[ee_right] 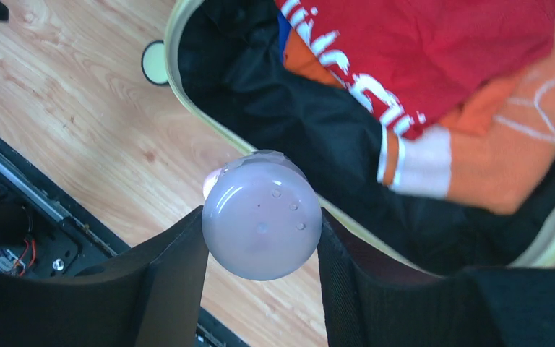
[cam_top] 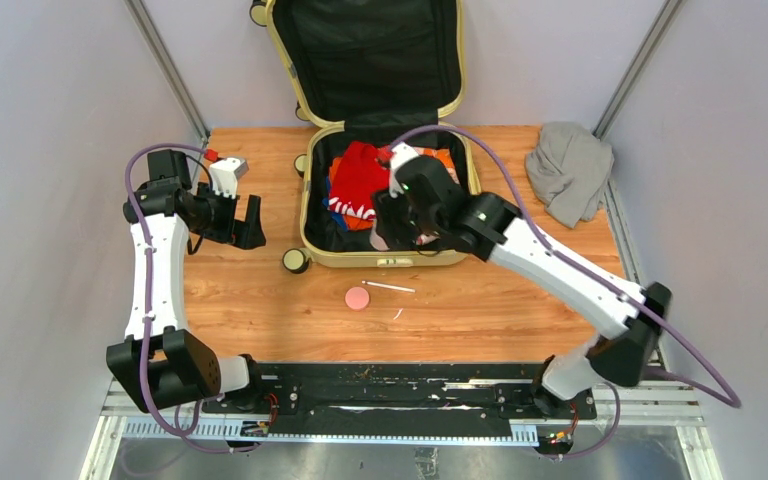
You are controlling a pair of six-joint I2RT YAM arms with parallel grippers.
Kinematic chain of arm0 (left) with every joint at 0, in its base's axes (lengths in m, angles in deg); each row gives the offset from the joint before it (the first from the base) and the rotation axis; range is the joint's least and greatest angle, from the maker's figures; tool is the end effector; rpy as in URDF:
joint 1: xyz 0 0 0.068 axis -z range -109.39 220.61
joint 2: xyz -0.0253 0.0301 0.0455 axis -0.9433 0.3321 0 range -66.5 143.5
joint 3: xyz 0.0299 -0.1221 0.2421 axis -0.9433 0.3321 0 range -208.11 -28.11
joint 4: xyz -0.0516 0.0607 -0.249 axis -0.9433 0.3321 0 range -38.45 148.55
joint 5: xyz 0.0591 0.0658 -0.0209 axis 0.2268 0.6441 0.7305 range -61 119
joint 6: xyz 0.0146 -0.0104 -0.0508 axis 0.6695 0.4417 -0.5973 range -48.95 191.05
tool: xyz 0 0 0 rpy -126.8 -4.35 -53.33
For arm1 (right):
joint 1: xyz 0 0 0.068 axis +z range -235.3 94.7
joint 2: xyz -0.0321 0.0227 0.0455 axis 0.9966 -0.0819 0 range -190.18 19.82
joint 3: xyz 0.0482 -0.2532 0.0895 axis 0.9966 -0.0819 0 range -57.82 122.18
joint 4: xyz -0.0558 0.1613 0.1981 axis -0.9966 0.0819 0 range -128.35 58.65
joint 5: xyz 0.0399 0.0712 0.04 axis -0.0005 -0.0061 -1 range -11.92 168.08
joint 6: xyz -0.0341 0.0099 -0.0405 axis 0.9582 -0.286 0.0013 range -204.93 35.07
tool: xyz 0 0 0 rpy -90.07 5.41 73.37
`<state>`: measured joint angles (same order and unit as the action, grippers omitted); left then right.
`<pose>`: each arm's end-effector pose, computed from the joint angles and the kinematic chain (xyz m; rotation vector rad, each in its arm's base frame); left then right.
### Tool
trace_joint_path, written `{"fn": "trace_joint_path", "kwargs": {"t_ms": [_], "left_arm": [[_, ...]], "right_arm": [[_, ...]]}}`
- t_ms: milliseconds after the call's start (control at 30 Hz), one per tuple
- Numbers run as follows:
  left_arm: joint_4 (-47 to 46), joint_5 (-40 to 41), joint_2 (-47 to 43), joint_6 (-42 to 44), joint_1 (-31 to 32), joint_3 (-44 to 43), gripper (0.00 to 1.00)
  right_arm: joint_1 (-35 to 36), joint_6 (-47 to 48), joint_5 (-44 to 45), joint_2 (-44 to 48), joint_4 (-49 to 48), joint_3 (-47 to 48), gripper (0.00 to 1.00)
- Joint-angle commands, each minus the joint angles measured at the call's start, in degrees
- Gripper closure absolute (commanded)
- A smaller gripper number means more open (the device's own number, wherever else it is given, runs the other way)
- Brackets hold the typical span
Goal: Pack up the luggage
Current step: Pick up the cup at the center of the board, then place the cup in the luggage.
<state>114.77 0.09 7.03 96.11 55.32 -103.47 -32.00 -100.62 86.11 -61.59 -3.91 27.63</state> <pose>0.2345 0.0463 0.3422 0.3737 2.4580 -0.3822 0.1922 0.2495 0.3964 -0.6105 2.0604 0.5720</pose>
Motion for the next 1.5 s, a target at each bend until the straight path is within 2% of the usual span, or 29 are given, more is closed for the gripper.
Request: {"fn": "trace_joint_path", "kwargs": {"t_ms": [0, 233, 433, 600, 800, 900, 1000, 1067, 1200, 1300, 1467], "left_arm": [[0.4, -0.3, -0.1, 0.4, -0.4, -0.4, 0.00], [0.4, -0.4, 0.5, 1.0, -0.4, -0.3, 0.00], [0.5, -0.4, 2.1, 1.7, -0.4, -0.2, 0.00], [0.4, 0.0, 3.0, 2.6, -0.4, -0.1, 0.00], [0.5, 1.1, 3.9, 3.1, -0.4, -0.5, 0.00], [0.5, 1.6, 3.8, 3.0, -0.4, -0.3, 0.00], [0.5, 1.8, 3.9, 3.1, -0.4, 0.0, 0.00], [0.5, 1.8, 4.2, 3.0, -0.4, 0.4, 0.00], [0.5, 1.4, 5.3, 2.7, -0.3, 0.8, 0.00], [0.5, 1.4, 6.1, 2.6, -0.4, 0.8, 0.00], [0.4, 1.3, 5.9, 2.7, -0.4, 1.1, 0.00]], "right_arm": [[-0.4, 5.3, -5.3, -13.0, 7.4, 11.7, 0.89], [-2.7, 6.5, -13.0, -37.1, 9.9, 39.4, 0.90], [-5.5, 4.9, -18.1, -52.0, 10.1, 55.6, 0.90], [-9.8, 2.1, -23.1, -58.3, 6.3, 59.6, 0.88], [-16.9, -8.8, -34.4, -65.2, -5.3, 61.6, 0.82], [-18.2, -13.2, -37.0, -68.7, -11.1, 64.8, 0.71], [-18.2, -15.6, -37.2, -70.5, -16.0, 65.6, 0.44], [-18.2, -17.2, -36.7, -71.2, -19.2, 64.5, 0.29], [-17.7, -20.1, -38.0, -73.7, -22.7, 65.9, 0.09], [-17.4, -20.4, -38.0, -73.0, -24.8, 64.5, 0.05], [-18.8, -21.4, -35.5, -68.9, -25.9, 60.3, 0.05]]}}
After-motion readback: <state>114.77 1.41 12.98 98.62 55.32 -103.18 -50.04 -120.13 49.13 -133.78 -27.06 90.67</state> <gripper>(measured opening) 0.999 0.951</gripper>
